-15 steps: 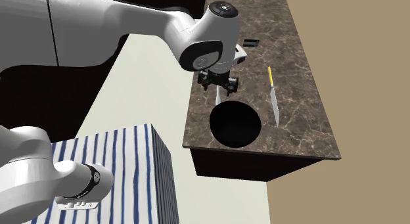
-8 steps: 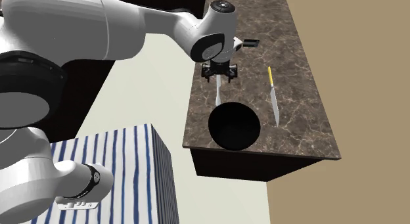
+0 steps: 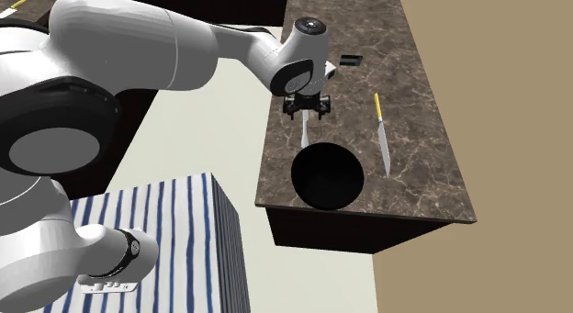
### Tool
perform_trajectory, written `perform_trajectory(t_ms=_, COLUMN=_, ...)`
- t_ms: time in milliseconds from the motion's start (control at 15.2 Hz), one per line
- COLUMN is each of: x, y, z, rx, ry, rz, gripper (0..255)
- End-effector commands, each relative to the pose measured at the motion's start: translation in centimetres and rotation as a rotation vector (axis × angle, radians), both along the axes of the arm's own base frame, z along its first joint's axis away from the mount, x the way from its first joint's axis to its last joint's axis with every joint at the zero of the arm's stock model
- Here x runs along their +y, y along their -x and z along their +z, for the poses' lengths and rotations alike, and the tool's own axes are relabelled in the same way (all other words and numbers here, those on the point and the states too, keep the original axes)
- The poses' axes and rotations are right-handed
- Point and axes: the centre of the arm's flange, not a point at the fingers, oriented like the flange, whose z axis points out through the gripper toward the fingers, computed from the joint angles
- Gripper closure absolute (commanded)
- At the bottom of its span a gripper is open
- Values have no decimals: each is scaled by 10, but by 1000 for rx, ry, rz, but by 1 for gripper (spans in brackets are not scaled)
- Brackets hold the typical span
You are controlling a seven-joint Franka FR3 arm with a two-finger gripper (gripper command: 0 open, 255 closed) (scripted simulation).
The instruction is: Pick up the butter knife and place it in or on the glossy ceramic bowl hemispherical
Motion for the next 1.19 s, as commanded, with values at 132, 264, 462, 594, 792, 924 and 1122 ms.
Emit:
perform_trajectory(t_ms=132, x=1, y=0, z=-4, rx=0, ry=0, rz=0, gripper=0)
perform_trajectory(t_ms=264, x=1, y=0, z=-4, rx=0, ry=0, rz=0, gripper=0)
perform_trajectory(t_ms=462, x=1, y=0, z=-4, rx=0, ry=0, rz=0, gripper=0)
perform_trajectory(t_ms=594, x=1, y=0, z=-4, rx=0, ry=0, rz=0, gripper=255)
perform_trajectory(t_ms=792, x=1, y=0, z=-4, rx=0, ry=0, rz=0, gripper=255)
perform_trajectory(t_ms=924, x=0, y=-1, z=-5, rx=0, ry=0, rz=0, gripper=255)
perform_trajectory(t_ms=1122, x=1, y=0, z=-4, rx=0, ry=0, rz=0, gripper=255)
